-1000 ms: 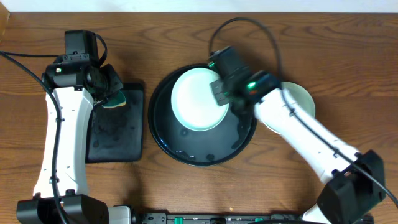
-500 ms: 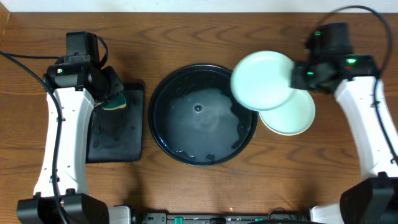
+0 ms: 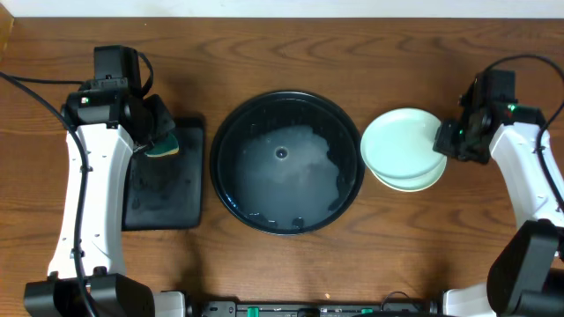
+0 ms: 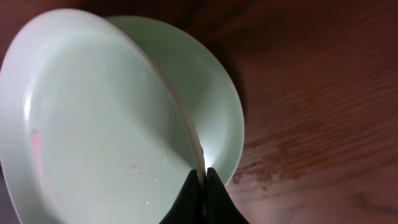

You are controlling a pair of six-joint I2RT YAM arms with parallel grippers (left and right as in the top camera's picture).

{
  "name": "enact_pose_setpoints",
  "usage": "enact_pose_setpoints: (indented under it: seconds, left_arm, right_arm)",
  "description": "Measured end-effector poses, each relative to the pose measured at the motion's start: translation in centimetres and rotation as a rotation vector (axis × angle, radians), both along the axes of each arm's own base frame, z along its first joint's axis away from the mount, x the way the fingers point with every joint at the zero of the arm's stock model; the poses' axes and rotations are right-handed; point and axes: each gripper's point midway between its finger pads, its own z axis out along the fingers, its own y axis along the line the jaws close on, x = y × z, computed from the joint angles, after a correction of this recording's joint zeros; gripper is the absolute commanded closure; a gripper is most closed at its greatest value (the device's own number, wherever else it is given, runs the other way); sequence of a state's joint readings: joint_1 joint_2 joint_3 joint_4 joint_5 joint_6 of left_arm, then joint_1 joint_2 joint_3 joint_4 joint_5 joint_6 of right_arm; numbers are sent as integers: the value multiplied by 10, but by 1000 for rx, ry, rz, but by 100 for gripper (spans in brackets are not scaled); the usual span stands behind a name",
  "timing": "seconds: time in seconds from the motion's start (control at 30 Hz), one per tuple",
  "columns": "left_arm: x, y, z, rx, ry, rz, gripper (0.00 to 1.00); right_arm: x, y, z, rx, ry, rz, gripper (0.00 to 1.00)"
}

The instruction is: Clean dirty plates on tray and stack at the side

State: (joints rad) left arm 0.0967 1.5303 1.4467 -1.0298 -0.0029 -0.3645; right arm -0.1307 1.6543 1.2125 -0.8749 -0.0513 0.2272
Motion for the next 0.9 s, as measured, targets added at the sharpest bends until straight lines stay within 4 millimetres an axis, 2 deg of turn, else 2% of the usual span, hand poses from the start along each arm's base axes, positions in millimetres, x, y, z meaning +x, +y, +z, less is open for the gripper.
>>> enact_pose_setpoints:
  seconds: [0.13, 0.33, 0.47, 0.57, 0.67, 0.73, 0.9]
  left_arm:
    - [-1, 0, 0, -1, 5, 0, 92]
    - [-2, 0, -1, -1, 9, 0, 93]
    - [-5, 0, -6, -2, 24, 0, 92]
    - [-5, -1, -7, -3, 26, 0, 93]
    - [-5, -1, -7, -3, 26, 0, 92]
    - [-5, -1, -7, -3, 26, 0, 92]
    - [-5, 0, -7, 1, 27, -8, 92]
  right_arm:
    - [-3, 0, -15, 1, 0, -1, 98]
    - [0, -1, -18, -6, -18, -6, 90]
    - [-2, -5, -18, -28, -9, -17, 74]
    - [-2, -7, -18, -38, -7, -23, 58]
    - [-2, -7, -18, -38, -7, -20, 49]
    - [-2, -1, -18, -11, -8, 6, 44]
    - [15, 23, -1, 98, -76, 90, 46]
